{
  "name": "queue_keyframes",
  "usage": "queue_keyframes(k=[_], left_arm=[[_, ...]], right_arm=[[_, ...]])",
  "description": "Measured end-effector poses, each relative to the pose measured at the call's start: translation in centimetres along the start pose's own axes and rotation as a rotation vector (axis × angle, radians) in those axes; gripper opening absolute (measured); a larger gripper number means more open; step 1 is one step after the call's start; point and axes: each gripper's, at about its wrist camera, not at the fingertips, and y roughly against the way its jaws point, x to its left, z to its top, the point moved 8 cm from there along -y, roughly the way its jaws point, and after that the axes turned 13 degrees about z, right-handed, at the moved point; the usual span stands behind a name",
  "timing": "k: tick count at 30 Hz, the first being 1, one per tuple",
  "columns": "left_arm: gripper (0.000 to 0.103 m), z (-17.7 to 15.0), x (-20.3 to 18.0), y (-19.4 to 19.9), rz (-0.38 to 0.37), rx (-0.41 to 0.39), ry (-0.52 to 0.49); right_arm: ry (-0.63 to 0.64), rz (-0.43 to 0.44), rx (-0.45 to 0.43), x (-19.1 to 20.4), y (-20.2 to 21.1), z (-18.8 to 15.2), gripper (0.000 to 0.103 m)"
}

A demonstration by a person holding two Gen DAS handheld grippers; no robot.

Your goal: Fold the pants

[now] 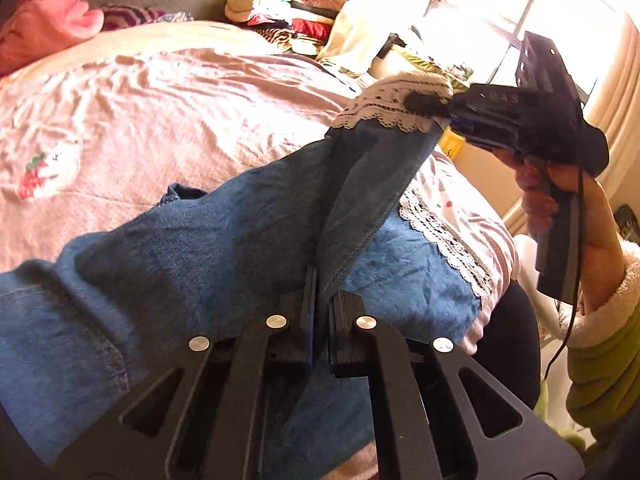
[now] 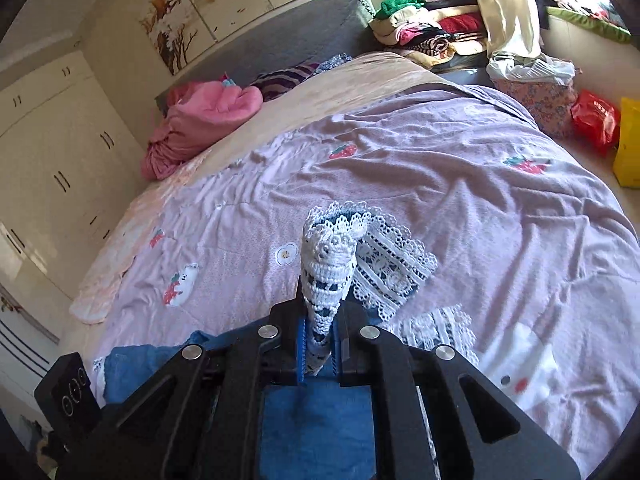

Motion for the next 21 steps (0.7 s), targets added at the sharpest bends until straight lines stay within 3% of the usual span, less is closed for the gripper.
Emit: queue_keyframes(k=[9, 15, 21], left_arm=[[0.0, -2.9, -2.1, 2.1, -0.006, 0.018, -0.112], [0.0, -5.2, -3.2, 2.4, 0.009, 0.037, -0.17], [0.001, -6.4, -3.8, 2.3, 0.017, 0.06, -0.201]], right_arm=[[-0.059, -0.014, -0.001, -0.9, 5.9, -6.6, 0.008], [-0.124, -0.053, 0.067, -3.3, 6.3, -11.5, 0.008], [-0.159, -0.072, 0.092, -4.5, 6.4, -13.6, 0.008]])
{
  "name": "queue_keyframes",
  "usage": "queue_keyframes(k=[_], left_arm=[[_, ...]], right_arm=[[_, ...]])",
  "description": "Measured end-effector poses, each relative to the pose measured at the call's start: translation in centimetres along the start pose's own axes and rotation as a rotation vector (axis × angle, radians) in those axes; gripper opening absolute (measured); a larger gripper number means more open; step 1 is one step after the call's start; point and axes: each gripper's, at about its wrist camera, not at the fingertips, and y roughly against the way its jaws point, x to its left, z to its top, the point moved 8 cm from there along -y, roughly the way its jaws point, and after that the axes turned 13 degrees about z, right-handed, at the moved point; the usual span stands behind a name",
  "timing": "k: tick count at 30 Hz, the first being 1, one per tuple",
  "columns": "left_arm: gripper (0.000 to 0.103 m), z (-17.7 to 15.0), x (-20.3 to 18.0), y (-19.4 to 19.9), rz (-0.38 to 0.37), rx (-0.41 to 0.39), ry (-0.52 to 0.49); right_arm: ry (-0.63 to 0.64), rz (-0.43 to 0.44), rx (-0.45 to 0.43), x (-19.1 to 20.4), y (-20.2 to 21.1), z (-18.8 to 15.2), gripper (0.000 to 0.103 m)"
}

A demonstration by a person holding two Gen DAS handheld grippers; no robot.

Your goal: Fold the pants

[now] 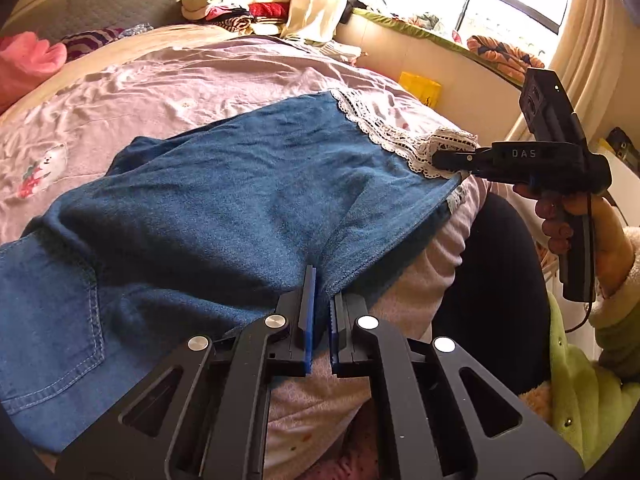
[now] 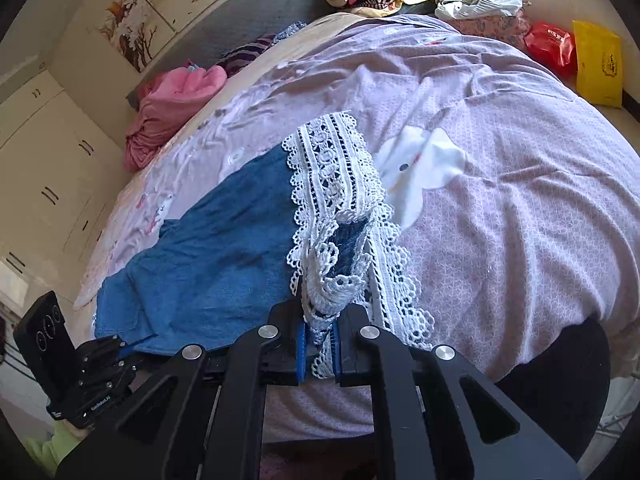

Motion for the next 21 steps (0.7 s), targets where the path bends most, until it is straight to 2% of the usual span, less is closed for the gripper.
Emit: queue_keyframes(k=[5, 8, 9, 11, 13, 14, 15, 17, 21], left_arm=[[0.004, -0.7, -0.3, -1.0, 0.016, 0.03, -0.013], [0.004, -1.1, -0.1, -1.7, 0.021, 0.042, 0.004], [0.004, -1.2, -0.1, -1.7, 0.018, 0.04, 0.009], [0.004, -1.3, 0.0, -1.8, 0.011, 0.038, 0.016], [0.006, -1.2, 0.0, -1.5, 0.009, 0.037, 0.02], [0.012, -1.3, 0.0, -1.3, 0.016, 0.043, 0.021], [0.029, -1.3, 0.0, -0.8, 0.017, 0.039, 0.023], [0.047, -1.2, 0.1, 0.5, 0.015, 0.017, 0.03], [0.047, -1.2, 2.3, 2.9, 0.072, -0.019, 0.091]], right_arm=[[-0.026, -0.009, 0.025, -1.0, -0.2, -0.6, 0.011], [-0.024, -0.011, 0.027, -1.2, 0.6, -0.9, 0.018], [-0.017, -0.012, 0.022, -1.2, 1.2, -0.8, 0.023], [0.002, -0.013, 0.017, -1.2, 2.3, -0.8, 0.024], [0.049, -0.064, -0.001, -1.1, 3.7, -0.5, 0.029], [0.073, -0.082, -0.013, -0.9, 4.2, -0.2, 0.029], [0.1, -0.103, -0.036, -0.6, 4.9, 0.2, 0.029], [0.144, -0.105, -0.063, 0.4, 5.5, 0.8, 0.03], [0.234, -0.044, -0.038, 3.5, 3.9, 1.1, 0.037]])
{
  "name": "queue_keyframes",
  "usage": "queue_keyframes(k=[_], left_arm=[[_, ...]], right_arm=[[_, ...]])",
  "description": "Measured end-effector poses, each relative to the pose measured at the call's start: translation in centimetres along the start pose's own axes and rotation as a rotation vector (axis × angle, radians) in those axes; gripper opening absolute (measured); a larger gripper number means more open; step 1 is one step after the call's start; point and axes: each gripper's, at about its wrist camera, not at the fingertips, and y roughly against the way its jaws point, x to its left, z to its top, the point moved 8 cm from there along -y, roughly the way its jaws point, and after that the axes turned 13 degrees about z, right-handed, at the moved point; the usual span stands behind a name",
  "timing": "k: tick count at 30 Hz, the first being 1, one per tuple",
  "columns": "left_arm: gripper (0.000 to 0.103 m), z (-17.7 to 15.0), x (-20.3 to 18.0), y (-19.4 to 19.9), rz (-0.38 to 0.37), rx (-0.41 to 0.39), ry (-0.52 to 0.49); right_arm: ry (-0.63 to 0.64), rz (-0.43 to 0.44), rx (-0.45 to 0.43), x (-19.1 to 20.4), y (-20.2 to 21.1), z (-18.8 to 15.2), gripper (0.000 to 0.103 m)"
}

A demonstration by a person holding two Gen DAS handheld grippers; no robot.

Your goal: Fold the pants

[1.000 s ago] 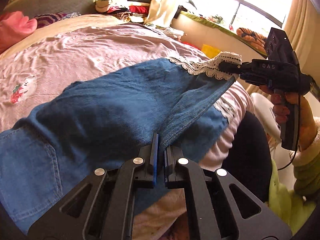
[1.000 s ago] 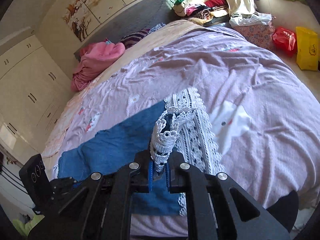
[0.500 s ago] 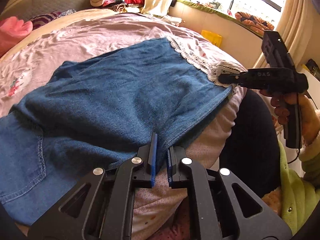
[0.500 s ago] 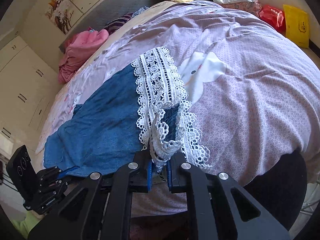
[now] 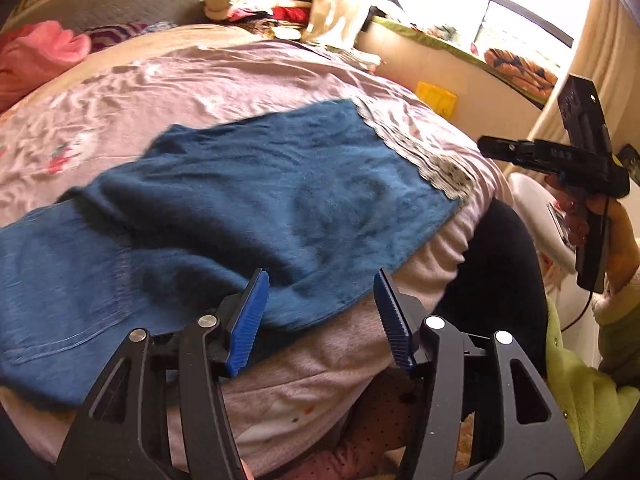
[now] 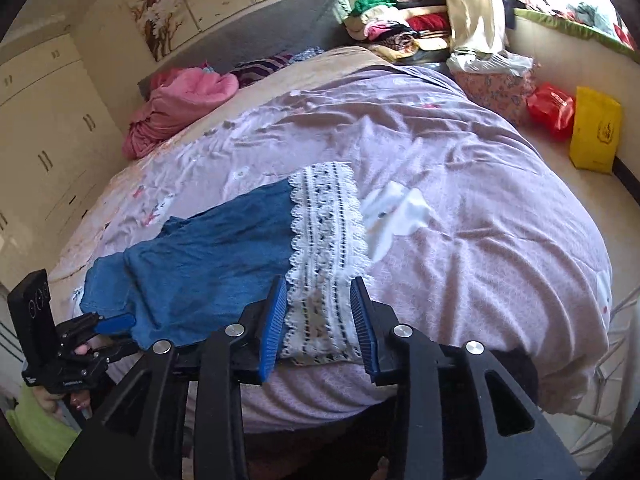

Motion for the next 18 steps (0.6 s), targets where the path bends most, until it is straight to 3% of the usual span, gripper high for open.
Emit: queue_keyframes(k=[5, 10, 16, 18], left_arm=[[0.048, -0.7, 4.8, 0.6, 0.157, 0.032, 0.076], [0.056, -2.9, 9.4, 0.2, 0.331, 0.106, 0.127], [0.059, -3.6, 11.0, 2.4, 0.321, 0.08, 0.172], [0.069, -3.3, 11.2, 3.8, 0.323, 0.045, 0.196]], right_arm=[[0.082, 0.035, 0.084, 2.3, -4.3, -0.1, 0.042], [0.061, 0.004, 0.147, 0.6, -6.1, -1.3, 0.046], [0.041, 0.0, 0.17, -0.6, -6.5, -2.4, 0.049], [0.064, -0.003, 0.156, 0.2, -6.2, -2.1, 0.052]])
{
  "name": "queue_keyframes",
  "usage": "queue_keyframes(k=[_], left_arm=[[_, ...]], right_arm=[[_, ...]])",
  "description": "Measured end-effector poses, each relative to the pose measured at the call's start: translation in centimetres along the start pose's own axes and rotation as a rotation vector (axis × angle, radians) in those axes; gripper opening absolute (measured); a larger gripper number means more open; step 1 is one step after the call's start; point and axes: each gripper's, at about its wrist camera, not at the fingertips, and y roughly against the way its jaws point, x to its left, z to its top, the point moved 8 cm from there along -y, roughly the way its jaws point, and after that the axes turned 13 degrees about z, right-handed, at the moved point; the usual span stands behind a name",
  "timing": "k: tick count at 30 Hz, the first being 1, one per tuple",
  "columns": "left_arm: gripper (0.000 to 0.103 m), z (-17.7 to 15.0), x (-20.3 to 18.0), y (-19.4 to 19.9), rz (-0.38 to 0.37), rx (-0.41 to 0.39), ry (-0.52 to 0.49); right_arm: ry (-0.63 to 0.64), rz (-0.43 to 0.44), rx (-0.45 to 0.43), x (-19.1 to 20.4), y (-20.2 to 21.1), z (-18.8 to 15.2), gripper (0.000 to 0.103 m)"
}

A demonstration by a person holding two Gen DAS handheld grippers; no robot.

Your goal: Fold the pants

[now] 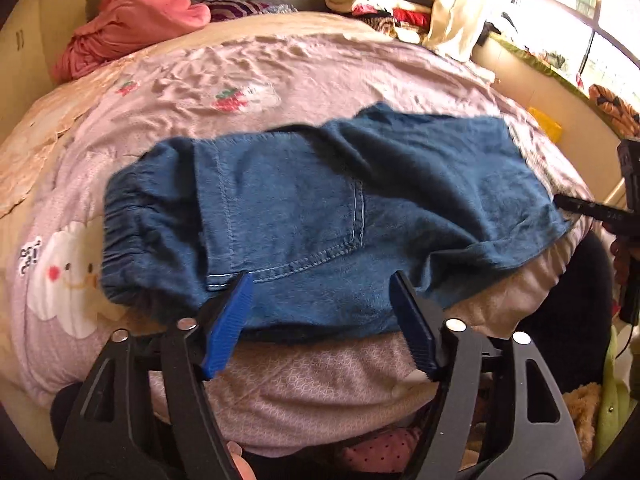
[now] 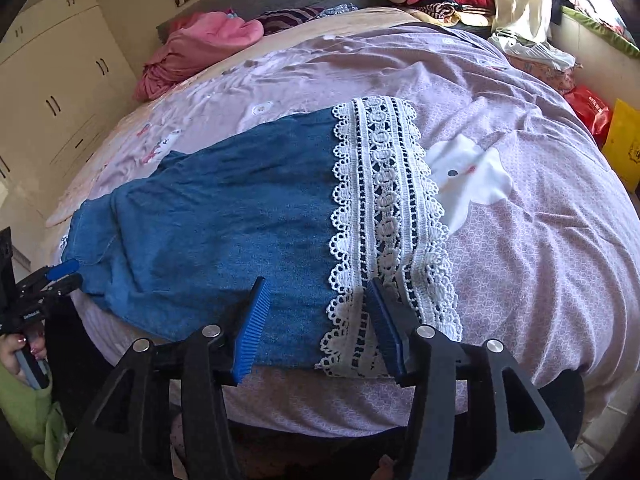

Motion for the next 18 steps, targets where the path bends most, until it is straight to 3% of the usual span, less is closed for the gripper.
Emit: queue_keyframes(k=[2, 5, 7, 9, 10, 12, 13, 16, 18], left_arm=[[0.076, 0.5, 1.6, 0.9, 0.048, -0.036, 0.035], [0.085, 1.2, 5.5, 1.7, 0.19, -0.071, 0.133], [0.085, 1.2, 7.2, 0.7, 0.244, -0.034, 0.186], [0.083, 0.9, 8.0, -0.9, 0.231, 0.016, 0.239], [0.077, 0.8, 7.9, -1.4, 0.208, 0.022, 0.256], [0.044, 0.3, 8.3, -2.5, 0.235, 0.039, 0.253], [0.035, 0.1, 8.5, -2.9, 0.246, 0.043, 0.243], [0.033, -0.3, 9.2, -2.9, 0.207, 0.052, 0.249], [0.033, -0.4, 10.2, -2.2, 0.229, 0.037, 0.234]], right_arm=[[0.027, 0.02, -0.02, 1.2, 0.5, 0.4, 0.052], [0.078, 0.039, -0.021, 3.0, 0.1, 1.1, 0.054], [0.099, 0.047, -0.004, 3.8, -0.7, 1.2, 0.055], [0.104, 0.053, 0.019, 4.3, -1.8, 1.1, 0.056], [0.104, 0.055, 0.027, 4.5, -2.2, 1.0, 0.056], [0.105, 0.056, 0.044, 4.5, -3.0, 0.8, 0.056], [0.1, 0.048, 0.056, 4.3, -3.4, 0.6, 0.056], [0.073, 0.033, 0.08, 3.5, -3.8, 0.0, 0.056], [0.059, 0.046, 0.075, 3.2, -3.7, -0.1, 0.056]])
